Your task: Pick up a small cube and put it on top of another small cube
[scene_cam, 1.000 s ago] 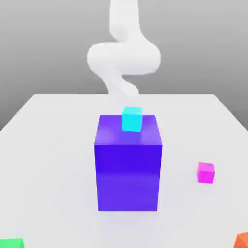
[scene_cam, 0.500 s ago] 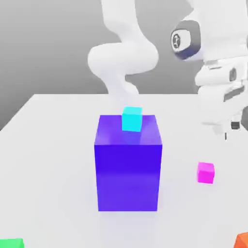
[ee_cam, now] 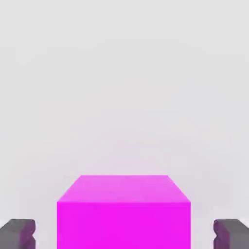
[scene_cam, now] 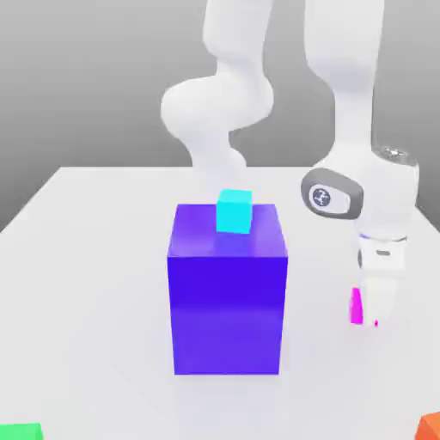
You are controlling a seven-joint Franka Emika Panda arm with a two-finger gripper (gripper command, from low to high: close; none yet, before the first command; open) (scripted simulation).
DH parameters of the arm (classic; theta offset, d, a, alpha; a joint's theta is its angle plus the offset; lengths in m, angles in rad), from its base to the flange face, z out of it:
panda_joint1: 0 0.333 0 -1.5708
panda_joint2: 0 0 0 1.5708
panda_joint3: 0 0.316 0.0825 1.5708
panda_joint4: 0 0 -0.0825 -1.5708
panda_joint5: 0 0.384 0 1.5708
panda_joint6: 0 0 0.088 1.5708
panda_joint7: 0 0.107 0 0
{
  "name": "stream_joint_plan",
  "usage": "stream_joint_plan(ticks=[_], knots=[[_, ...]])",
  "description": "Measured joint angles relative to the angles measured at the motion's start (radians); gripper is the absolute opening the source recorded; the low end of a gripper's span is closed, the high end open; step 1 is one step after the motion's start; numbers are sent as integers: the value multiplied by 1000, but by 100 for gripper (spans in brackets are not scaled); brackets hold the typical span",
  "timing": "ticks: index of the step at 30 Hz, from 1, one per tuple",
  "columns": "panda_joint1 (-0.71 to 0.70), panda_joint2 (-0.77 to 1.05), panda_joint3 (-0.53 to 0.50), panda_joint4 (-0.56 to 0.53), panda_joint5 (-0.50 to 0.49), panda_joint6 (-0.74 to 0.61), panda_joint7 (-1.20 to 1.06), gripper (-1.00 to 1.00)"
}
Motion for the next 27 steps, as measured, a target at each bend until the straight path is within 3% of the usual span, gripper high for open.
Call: stream_joint_plan(ticks=[5, 9, 12, 27], knots=[[-8, -18, 10, -4, 6, -15, -5, -100], [-60, -151, 89, -31, 113, -121, -85, -100], [-91, -228, 87, -28, 190, -203, -155, -100], [-607, 7, -211, 463, 332, -495, -606, -100]])
